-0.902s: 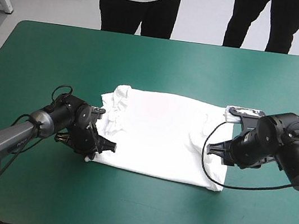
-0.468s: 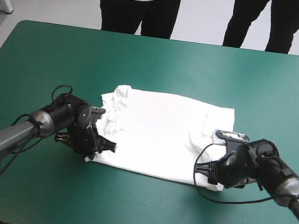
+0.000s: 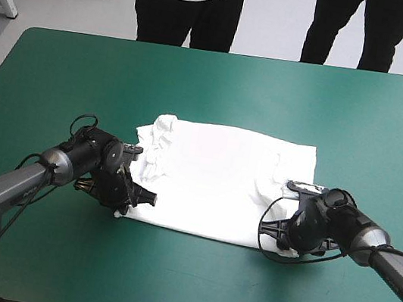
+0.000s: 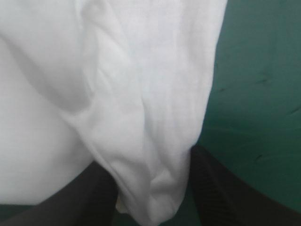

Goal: Fold the cloth

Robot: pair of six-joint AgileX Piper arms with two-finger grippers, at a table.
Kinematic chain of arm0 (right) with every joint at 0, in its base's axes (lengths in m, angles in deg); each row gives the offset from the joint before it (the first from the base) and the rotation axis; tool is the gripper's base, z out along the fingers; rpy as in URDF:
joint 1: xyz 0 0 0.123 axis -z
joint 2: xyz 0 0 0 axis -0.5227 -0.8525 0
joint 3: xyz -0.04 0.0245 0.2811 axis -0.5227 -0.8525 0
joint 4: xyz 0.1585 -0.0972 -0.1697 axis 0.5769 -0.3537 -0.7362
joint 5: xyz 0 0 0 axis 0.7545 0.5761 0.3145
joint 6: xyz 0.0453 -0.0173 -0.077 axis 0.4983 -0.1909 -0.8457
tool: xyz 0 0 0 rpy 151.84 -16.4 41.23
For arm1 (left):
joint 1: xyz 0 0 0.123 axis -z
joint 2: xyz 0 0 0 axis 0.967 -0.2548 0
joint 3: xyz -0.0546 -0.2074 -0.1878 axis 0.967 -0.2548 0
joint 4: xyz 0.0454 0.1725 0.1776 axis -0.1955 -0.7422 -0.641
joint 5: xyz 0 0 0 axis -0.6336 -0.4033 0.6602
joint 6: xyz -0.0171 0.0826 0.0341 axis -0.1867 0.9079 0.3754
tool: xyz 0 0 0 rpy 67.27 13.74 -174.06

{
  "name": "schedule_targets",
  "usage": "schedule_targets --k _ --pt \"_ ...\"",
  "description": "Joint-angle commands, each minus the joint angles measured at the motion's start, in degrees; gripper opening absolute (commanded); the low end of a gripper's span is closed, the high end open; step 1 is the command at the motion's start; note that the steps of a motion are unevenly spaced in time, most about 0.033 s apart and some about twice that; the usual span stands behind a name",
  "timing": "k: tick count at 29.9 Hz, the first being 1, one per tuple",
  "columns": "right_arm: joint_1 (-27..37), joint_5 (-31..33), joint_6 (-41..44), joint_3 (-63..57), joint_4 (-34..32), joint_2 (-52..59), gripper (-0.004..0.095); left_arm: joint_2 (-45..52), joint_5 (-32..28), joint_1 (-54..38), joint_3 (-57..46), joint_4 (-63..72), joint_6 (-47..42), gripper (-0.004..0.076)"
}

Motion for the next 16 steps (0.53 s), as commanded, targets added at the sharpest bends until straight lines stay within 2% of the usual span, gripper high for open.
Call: schedule_targets --k 1,3,4,8,16 --pt "-0.1 -2.34 1.96 -3.34 -0.6 -1.84 0.0455 -0.95 -1.88 -0.23 -0.86 -4.83 -0.09 -0.001" --pt "-0.17 -2.46 2.6 -5.65 -0.34 -2.19 0.0407 -0.95 -1.88 -0.23 -0.86 -4.83 -0.09 -0.001" --pt "-0.17 -2.46 2.71 -6.5 -0.02 -2.19 0.0351 -0.95 -1.88 -0.23 -0.86 -4.83 -0.09 -0.001" --pt "-0.17 -2.09 2.71 -7.04 1.09 -1.4 -0.0021 -0.85 -1.74 -0.23 -0.73 -4.65 -0.09 -0.001" --pt "-0.17 0.91 -0.82 -3.63 2.73 3.41 -0.0017 -0.33 1.74 -0.23 4.29 -4.51 1.06 -0.001"
